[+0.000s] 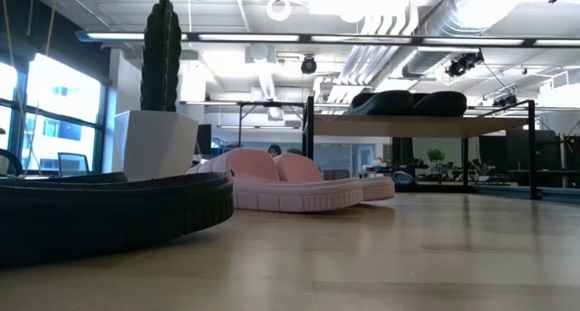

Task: Pick and place slides into the shelf
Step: Prepare the pink slipper

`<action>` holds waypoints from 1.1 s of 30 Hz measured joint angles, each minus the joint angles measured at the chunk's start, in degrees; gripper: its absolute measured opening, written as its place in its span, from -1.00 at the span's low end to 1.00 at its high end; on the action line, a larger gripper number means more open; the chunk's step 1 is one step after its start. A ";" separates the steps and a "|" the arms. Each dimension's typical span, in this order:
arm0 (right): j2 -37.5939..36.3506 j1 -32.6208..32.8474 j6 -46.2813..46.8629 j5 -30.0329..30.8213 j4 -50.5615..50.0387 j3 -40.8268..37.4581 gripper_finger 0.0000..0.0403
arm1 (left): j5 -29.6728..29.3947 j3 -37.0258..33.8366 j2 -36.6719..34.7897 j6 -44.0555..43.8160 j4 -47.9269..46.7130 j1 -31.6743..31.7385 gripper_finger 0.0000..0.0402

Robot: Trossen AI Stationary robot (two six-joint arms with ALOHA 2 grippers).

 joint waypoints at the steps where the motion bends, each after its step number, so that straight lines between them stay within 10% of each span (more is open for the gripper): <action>1: 0.71 1.98 -0.40 2.23 -0.13 0.02 -0.57 | -0.41 0.00 0.00 -0.63 -1.37 0.00 -0.36; 16: 28.36 22.07 -13.65 36.51 -1.94 0.02 -0.57 | -6.71 0.00 0.75 -10.92 -22.41 0.00 -0.36; 33: 53.11 23.52 -27.43 28.82 24.97 -0.02 -0.57 | -3.64 0.00 0.75 -11.22 -22.34 0.00 -0.36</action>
